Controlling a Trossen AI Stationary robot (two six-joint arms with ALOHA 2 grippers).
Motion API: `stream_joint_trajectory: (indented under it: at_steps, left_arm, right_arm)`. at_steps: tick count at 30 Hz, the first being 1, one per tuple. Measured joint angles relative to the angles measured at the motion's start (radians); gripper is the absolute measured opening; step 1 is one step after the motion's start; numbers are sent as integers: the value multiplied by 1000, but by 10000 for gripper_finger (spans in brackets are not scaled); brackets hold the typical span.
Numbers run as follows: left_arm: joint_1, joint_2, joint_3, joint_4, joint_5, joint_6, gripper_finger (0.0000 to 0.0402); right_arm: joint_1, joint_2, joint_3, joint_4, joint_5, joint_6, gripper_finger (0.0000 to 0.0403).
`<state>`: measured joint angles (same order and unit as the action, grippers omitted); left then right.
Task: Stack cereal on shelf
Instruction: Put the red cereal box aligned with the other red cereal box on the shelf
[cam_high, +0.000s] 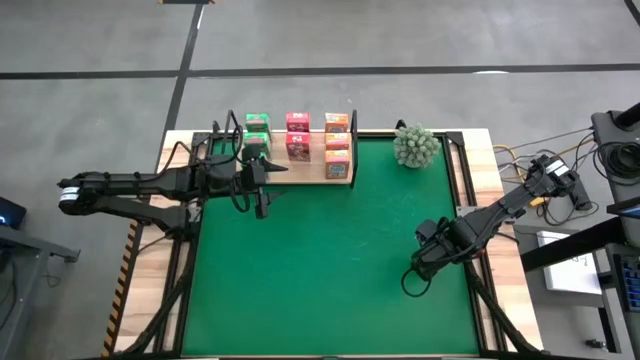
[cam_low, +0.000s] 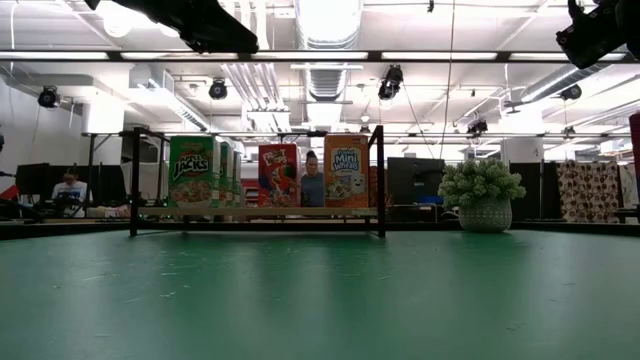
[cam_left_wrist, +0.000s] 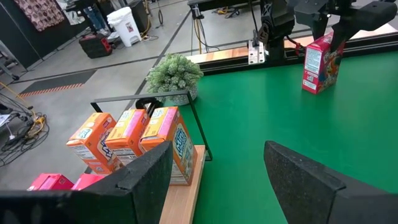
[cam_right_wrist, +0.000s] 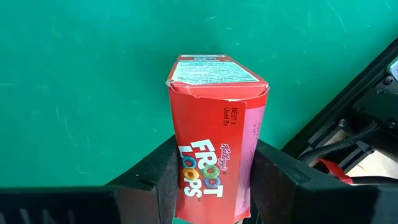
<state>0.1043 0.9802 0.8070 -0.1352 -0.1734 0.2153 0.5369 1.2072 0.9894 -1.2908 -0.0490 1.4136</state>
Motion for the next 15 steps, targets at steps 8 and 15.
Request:
stream_joint_trajectory:
  at_steps: [8,15]
  left_arm:
    - [-1,-2,0,1,0,11,236]
    - [-1,-30,0,4,0,46,236]
  right_arm:
    - [0,-2,7,65,35,-26,159]
    - [-14,-2,67,191,211,-120,153]
